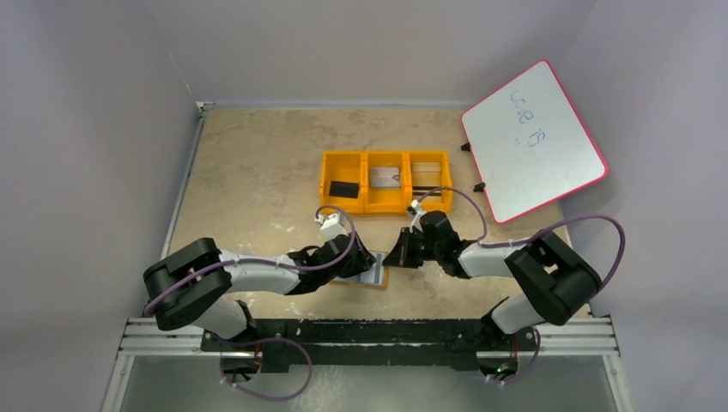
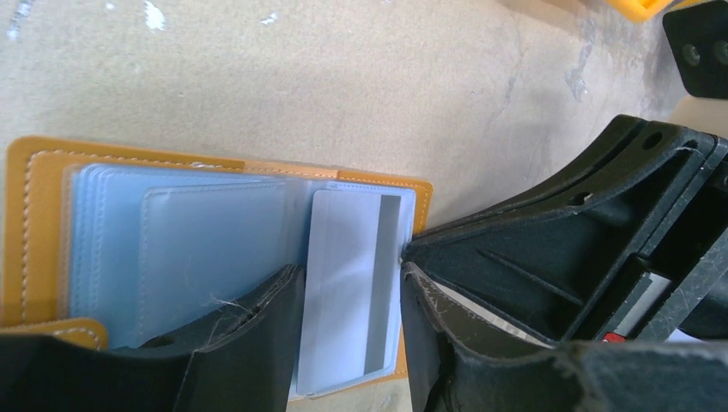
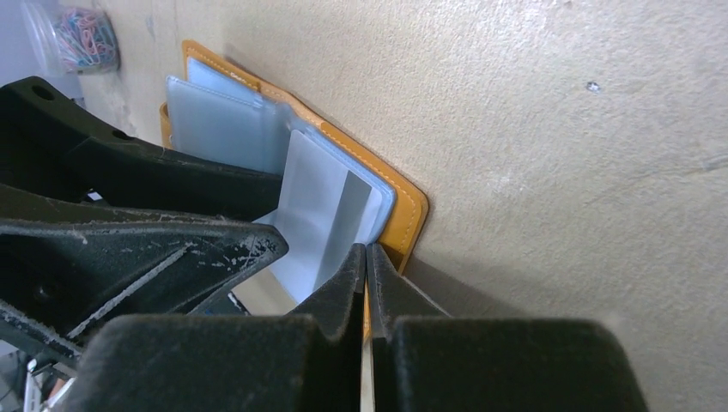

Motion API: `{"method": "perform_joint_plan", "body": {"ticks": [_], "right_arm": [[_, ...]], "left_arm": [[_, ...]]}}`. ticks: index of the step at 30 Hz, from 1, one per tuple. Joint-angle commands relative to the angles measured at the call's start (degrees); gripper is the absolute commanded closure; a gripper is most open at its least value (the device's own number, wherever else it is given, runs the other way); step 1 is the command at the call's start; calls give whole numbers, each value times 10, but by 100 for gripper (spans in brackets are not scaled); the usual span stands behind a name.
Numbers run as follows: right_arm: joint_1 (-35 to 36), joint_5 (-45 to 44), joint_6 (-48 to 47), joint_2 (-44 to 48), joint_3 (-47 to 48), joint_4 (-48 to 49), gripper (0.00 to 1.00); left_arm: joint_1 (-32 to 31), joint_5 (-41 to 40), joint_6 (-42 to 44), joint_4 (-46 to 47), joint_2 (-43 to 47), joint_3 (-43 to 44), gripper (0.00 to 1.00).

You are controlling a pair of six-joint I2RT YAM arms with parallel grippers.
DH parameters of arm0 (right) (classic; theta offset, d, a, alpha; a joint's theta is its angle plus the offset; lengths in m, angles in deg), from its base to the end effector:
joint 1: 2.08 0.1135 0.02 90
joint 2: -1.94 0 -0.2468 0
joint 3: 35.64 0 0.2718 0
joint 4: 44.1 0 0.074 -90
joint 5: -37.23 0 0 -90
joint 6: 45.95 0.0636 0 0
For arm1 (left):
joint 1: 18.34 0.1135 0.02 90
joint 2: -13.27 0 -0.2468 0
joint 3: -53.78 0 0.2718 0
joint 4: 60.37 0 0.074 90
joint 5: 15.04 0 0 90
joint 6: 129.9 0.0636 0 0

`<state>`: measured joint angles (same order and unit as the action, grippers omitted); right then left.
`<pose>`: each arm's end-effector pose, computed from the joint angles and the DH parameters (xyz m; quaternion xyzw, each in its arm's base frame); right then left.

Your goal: Take the credit cards out of the card holder

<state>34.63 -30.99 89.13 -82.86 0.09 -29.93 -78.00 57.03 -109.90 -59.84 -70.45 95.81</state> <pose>0.2142 0.1892 0.0778 -0.0236 0.8747 0.4240 0.2337 0.1670 -0.2466 0.0895 -0.1452 0.8900 -0.3093 0.3021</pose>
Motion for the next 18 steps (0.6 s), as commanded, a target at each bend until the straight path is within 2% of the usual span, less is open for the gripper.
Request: {"method": "perform_joint_plan", "body": {"ticks": [1,8,18], "right_arm": [[8,15,7,-39,-15,-13,100],[9,13,8,-50,-16,-2,100],[9,22,8,-67,-13,12,100]], "left_arm": [[-1,-16,-15,-27,-3,-19,58],[-1,18,-32,85,-3,-64,69],[-1,26,-45,170,21,-104,82]]}}
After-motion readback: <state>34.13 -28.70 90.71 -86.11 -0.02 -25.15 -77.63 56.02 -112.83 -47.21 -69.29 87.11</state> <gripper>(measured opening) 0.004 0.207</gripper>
